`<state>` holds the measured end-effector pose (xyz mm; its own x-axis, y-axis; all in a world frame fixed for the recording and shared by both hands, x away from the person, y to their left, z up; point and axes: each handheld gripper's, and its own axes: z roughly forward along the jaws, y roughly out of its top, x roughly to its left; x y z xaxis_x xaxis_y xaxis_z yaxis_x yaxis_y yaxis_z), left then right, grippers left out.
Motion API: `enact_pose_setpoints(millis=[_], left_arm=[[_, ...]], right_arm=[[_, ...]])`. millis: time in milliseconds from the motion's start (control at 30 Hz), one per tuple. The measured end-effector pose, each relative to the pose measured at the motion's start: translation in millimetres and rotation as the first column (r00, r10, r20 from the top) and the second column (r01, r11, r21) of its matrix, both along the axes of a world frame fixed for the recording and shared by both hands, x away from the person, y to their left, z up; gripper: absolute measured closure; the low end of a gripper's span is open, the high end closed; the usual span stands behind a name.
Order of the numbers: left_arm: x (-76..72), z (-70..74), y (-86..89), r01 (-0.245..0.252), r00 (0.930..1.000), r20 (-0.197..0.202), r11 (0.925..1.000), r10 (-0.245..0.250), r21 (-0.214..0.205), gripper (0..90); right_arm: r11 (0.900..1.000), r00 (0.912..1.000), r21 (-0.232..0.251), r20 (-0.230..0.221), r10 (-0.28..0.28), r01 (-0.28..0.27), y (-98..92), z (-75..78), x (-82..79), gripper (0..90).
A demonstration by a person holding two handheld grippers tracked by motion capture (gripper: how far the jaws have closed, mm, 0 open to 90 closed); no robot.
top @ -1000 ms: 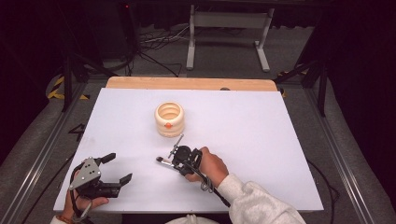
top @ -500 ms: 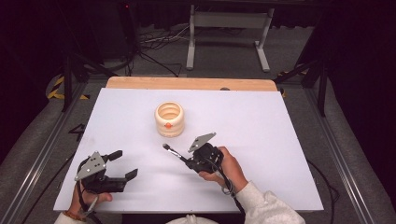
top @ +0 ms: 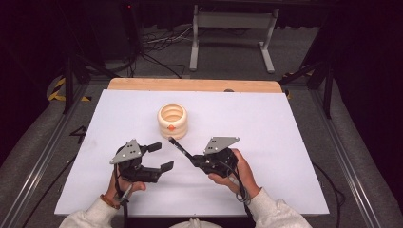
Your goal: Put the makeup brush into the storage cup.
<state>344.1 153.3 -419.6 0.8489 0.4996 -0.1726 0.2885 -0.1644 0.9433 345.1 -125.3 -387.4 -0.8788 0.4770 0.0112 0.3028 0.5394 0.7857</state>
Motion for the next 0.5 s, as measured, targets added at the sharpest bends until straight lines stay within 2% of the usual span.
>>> enact_pose_setpoints(millis=[167, 267, 333, 400, 433, 467, 500], left_arm=[[6.9, 4.0, -14.0, 0.017, 0.9992, -0.036, 0.9970, -0.020, -0.075, 23.9], [9.7, 5.9, -19.5, 0.013, 0.9983, -0.056, 0.9944, -0.019, -0.105, 31.1], [12.0, 5.3, -21.8, 0.012, 0.9969, -0.075, 0.9912, -0.022, -0.131, 38.2], [16.3, 1.8, -24.9, 0.023, 0.9919, -0.119, 0.9840, -0.045, -0.177, 42.9], [16.3, 1.8, -24.9, 0.023, 0.9919, -0.119, 0.9840, -0.045, -0.177, 48.5], [17.7, -0.5, -28.1, 0.024, 0.9903, -0.131, 0.9839, -0.048, -0.177, 49.8], [17.7, -0.5, -28.1, 0.024, 0.9903, -0.131, 0.9839, -0.048, -0.177, 51.2]], right_arm=[[1.0000, 0.9997, 0.005, 0.025, -0.003, 0.003, 0.1, -0.7, -2.0, 79.9], [1.0000, 0.9986, 0.007, 0.052, -0.008, 0.007, 1.0, -3.1, -2.6, 79.8], [0.9999, 0.9981, 0.010, 0.061, -0.009, 0.008, 2.0, -4.4, -3.5, 79.8], [0.9998, 0.9969, 0.009, 0.077, -0.020, 0.019, 3.4, -5.5, -4.5, 79.8], [0.9998, 0.9969, 0.009, 0.077, -0.020, 0.019, 3.4, -5.5, -4.5, 79.8], [0.9996, 0.9944, 0.002, 0.102, -0.029, 0.029, 4.9, -6.0, -6.1, 79.8], [0.9996, 0.9944, 0.002, 0.102, -0.029, 0.029, 4.9, -6.0, -6.1, 79.8]])
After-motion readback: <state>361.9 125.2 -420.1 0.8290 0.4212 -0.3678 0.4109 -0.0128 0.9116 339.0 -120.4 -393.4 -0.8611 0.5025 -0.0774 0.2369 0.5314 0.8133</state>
